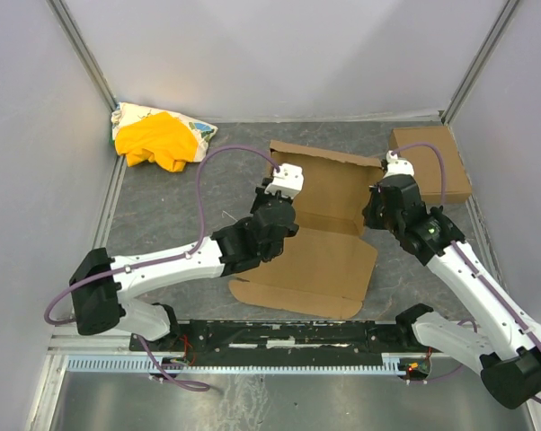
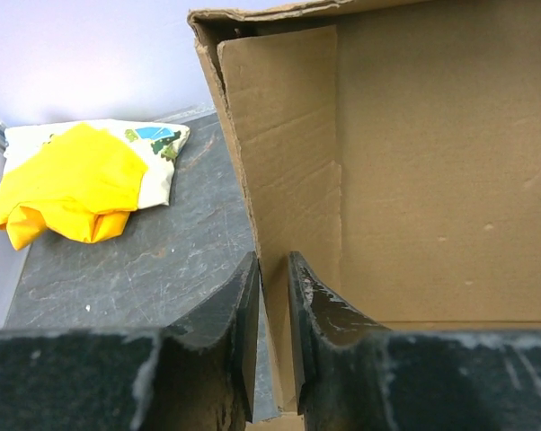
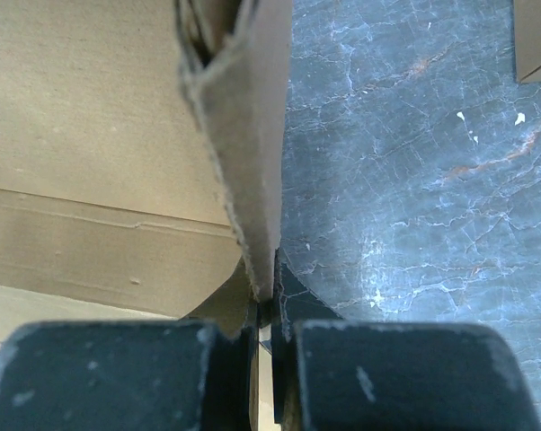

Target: Fold the paper box

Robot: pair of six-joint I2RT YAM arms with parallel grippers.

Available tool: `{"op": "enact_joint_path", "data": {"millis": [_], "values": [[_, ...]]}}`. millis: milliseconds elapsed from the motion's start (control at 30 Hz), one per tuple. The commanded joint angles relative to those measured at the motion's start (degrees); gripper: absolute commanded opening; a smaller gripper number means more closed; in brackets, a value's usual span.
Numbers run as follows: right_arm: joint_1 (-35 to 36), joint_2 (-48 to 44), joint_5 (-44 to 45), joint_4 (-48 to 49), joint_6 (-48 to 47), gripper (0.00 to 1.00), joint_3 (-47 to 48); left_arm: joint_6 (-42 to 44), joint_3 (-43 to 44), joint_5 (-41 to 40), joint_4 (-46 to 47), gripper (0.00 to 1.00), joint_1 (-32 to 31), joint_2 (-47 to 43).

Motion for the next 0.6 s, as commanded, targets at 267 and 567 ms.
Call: {"op": "enact_joint_path", "data": {"millis": [267, 567], "values": [[1.49, -3.03, -3.33, 2.84, 0.19, 0.02, 3.66, -1.24, 2.56, -1.75, 0.19, 0.03, -0.16, 3.22], [1.66, -2.30, -3.58, 3.14, 0.32, 0.02, 3.75, 1.92, 5.01, -9.99, -3.69, 0.03, -0.24, 7.17]]}}
